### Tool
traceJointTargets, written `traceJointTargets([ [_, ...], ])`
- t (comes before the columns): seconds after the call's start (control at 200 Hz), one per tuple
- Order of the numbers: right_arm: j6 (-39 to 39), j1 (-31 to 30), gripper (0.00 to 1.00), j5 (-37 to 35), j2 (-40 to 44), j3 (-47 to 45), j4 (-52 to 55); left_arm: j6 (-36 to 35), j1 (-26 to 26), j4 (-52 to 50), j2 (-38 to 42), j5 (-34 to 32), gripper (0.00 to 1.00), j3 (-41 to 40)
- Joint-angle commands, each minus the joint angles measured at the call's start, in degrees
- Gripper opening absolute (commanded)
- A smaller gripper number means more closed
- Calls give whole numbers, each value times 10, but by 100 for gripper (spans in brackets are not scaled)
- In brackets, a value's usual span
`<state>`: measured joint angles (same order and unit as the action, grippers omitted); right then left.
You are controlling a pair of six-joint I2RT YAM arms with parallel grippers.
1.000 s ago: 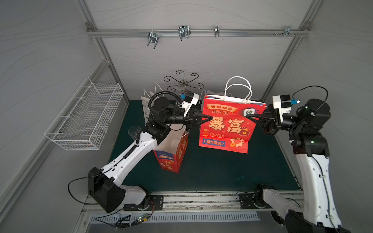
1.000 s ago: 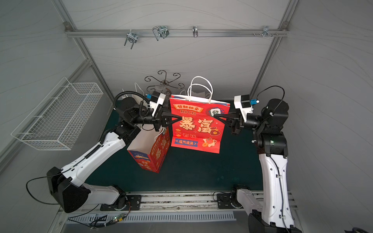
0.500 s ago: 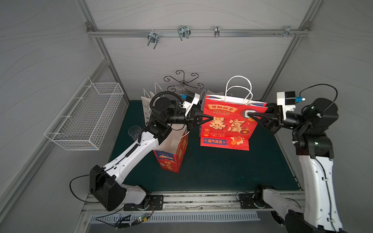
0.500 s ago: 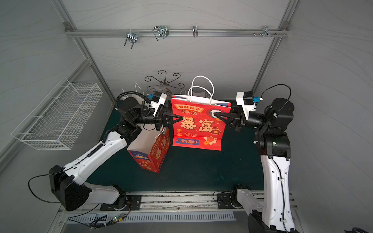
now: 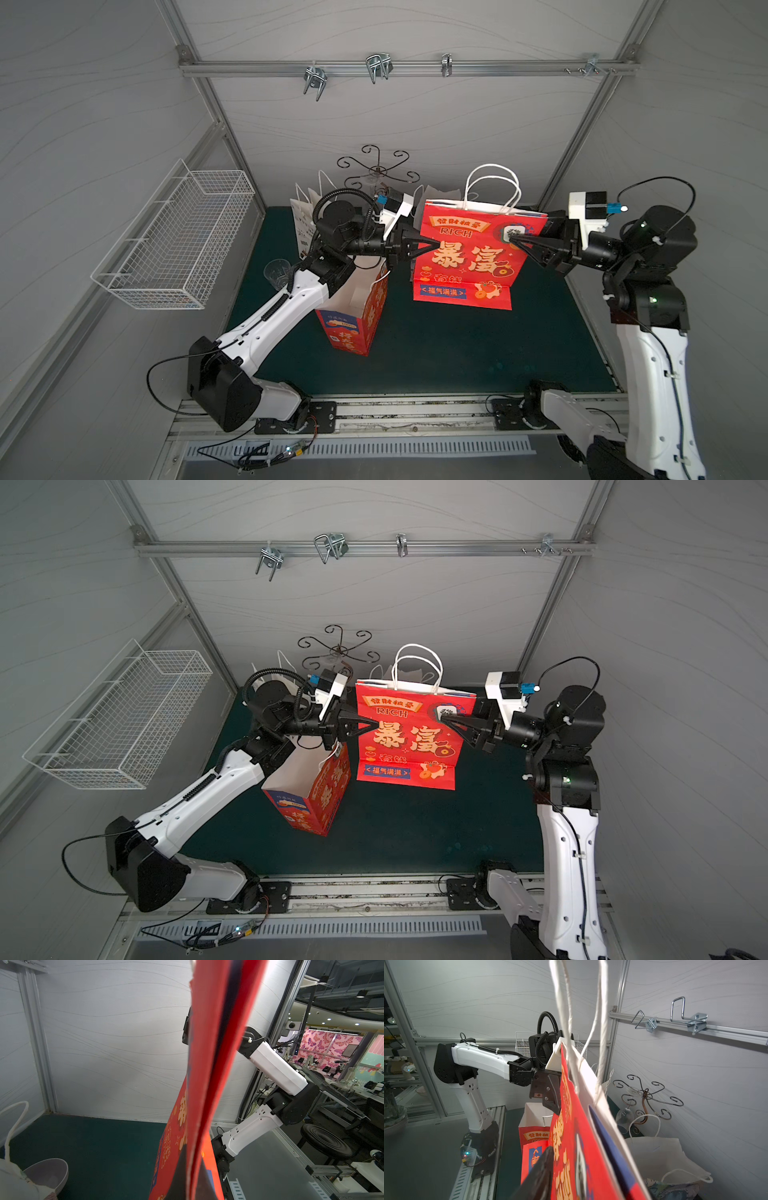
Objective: Put away the paper bag
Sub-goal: Press the paper bag at the center of the board.
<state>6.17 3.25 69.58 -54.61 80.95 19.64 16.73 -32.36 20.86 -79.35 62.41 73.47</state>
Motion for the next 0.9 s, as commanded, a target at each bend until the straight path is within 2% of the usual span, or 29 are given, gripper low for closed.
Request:
traceJointTargets([
  [0.0,53,3,54,-28,16,-22,70,9,0,29,-4,13,0,32],
  [0.055,50,3,51,-20,16,-29,67,13,0,28,-5,17,0,35],
  [0.155,38,3,34,7,13,-33,59,13,0,28,-6,16,0,38],
  [0.195,38,3,25,15,13,-33,59,15,0,44,-6,14,0,40],
  [0.28,37,3,0,29,15,-38,58,20,-1,54,-6,12,0,41],
  [0.465,45,3,0,29,19,-28,80,17,0,47,-1,13,0,48],
  [0.485,47,3,10,23,20,-26,86,17,0,48,-1,13,0,49],
  [0.51,50,2,31,13,21,-25,91,18,0,47,-1,14,0,51],
  [0.535,53,2,45,3,23,-25,97,18,0,48,-1,14,0,53],
  [0.555,58,3,51,-3,24,-26,102,18,0,48,-1,14,0,53],
  [0.6,68,2,57,-14,27,-32,113,18,-1,47,-1,14,0,56],
  [0.725,77,3,54,-19,34,-54,124,14,0,43,0,14,0,61],
  [0.83,74,3,41,-3,37,-68,120,3,0,39,3,6,0,59],
  [0.895,73,3,28,8,35,-71,117,0,1,39,4,4,0,60],
])
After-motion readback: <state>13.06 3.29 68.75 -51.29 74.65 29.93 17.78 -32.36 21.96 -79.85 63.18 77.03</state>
